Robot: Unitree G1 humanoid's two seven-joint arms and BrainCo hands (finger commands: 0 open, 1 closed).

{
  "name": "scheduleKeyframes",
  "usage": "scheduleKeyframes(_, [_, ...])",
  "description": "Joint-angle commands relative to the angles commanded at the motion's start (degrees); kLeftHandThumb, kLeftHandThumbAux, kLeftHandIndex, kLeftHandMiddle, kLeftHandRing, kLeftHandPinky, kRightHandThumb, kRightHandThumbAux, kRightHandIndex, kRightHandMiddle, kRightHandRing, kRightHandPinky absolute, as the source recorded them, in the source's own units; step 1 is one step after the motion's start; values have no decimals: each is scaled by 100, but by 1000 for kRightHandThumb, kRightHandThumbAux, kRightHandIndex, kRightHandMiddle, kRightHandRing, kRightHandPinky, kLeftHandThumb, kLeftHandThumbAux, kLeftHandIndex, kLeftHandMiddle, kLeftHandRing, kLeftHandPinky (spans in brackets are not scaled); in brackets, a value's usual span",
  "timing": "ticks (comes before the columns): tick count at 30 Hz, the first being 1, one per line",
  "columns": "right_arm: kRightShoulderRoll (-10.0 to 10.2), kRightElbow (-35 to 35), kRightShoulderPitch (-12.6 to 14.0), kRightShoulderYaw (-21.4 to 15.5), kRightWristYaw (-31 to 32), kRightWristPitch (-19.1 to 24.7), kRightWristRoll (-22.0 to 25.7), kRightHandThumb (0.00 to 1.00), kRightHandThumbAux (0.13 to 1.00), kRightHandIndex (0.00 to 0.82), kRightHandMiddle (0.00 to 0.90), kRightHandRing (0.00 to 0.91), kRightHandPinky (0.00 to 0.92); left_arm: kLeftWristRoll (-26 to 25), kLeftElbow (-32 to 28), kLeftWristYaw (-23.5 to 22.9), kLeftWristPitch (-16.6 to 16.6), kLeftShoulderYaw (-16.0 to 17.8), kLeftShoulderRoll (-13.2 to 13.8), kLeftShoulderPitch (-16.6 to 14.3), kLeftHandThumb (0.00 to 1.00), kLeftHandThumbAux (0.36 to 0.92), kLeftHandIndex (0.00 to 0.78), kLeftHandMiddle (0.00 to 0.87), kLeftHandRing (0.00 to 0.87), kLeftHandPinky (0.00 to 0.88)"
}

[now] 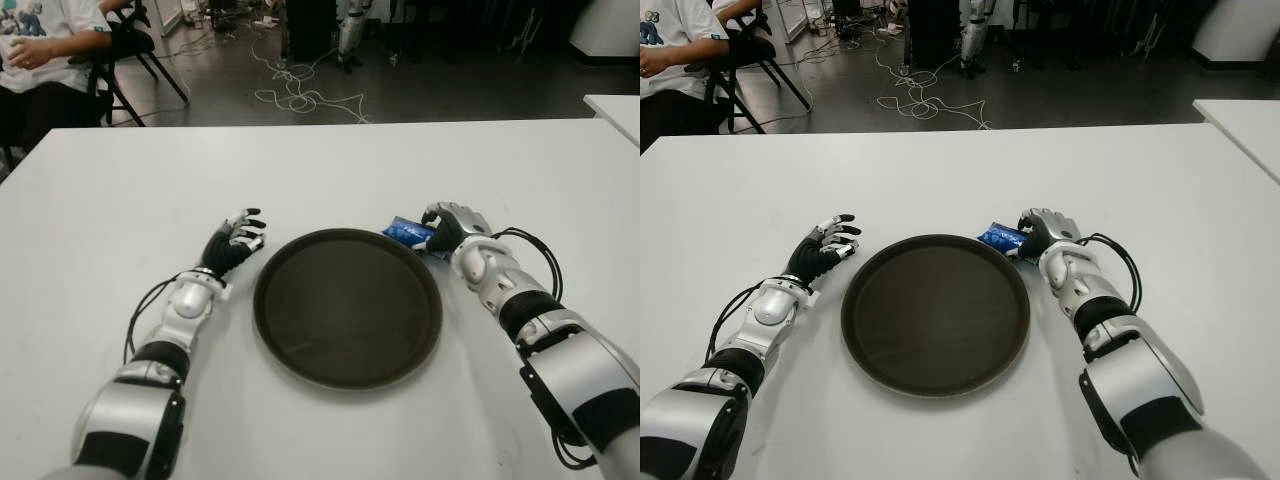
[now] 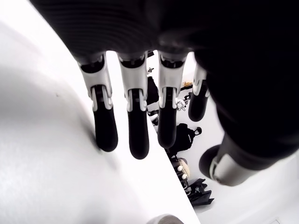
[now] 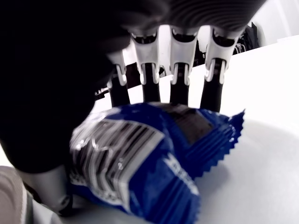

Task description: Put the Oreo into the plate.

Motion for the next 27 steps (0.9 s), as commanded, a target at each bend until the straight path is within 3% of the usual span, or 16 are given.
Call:
scheduleKeyframes(9, [-47,-103,40,-35,-196,-126,31,126,746,480,528,499,498,-25,2,-1,11,20,-3,15,482,661,186,289,324,366])
scheduleKeyframes(18, [-82,-137,103,-84,-552,-342,37,210,785,521,627,633,604,-2,-4,43,-7,3,3,22,447,654,184,294,331,386])
scheduleKeyframes(27, [-113,-122,152,-146,-694,-605,81,210,808,560,708,713,674,-8,-24,14,-178,3,12,42,392,654,187,299,335,385])
